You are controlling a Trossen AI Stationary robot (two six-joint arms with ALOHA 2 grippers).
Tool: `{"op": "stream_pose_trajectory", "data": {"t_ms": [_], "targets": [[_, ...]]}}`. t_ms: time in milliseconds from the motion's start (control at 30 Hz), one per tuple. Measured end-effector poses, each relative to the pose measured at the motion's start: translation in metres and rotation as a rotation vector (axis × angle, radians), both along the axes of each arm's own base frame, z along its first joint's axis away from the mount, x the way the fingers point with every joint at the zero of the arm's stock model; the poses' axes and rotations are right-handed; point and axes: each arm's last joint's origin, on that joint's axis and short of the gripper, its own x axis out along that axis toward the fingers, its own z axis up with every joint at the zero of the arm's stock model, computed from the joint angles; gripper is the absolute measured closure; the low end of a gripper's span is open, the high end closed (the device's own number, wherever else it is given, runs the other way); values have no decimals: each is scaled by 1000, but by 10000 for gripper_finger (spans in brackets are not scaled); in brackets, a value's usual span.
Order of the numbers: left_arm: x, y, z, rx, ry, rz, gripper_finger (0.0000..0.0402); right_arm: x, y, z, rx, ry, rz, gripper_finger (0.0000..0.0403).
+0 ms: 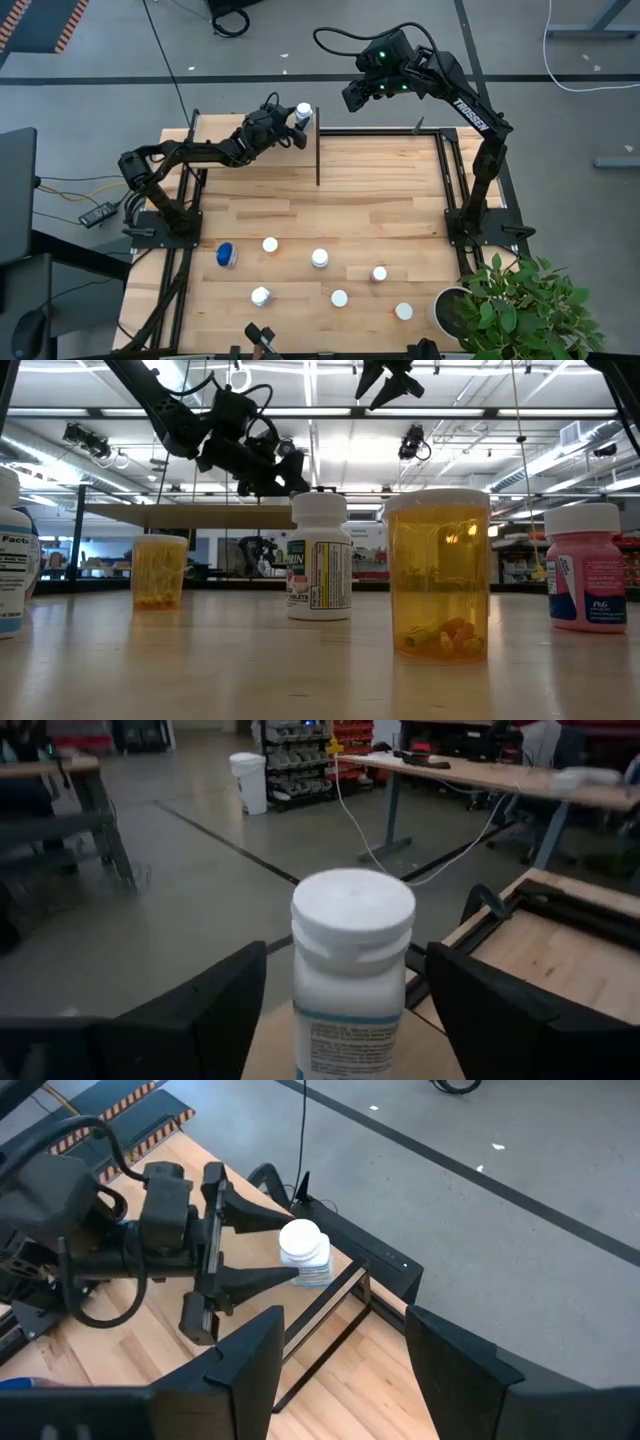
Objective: Pick and place medicine bottles onto shelf by color
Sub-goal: Put the left orange pill bottle on the shelf
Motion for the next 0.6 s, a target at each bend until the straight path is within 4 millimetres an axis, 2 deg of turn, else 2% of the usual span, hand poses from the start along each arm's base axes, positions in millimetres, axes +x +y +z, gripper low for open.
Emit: {"op": "stream_pose_trajectory", "data": {"t_ms": [233,433,600], "targets": [[-10,-6,23,58,9,7,113,0,0,0,-11,8,11,187],[-18,-12,28,53,109,8,113,0,0,0,-21,15,22,187],[-26,-33,56,69,31,-25,113,0,0,0,-11,9,12,187]]}}
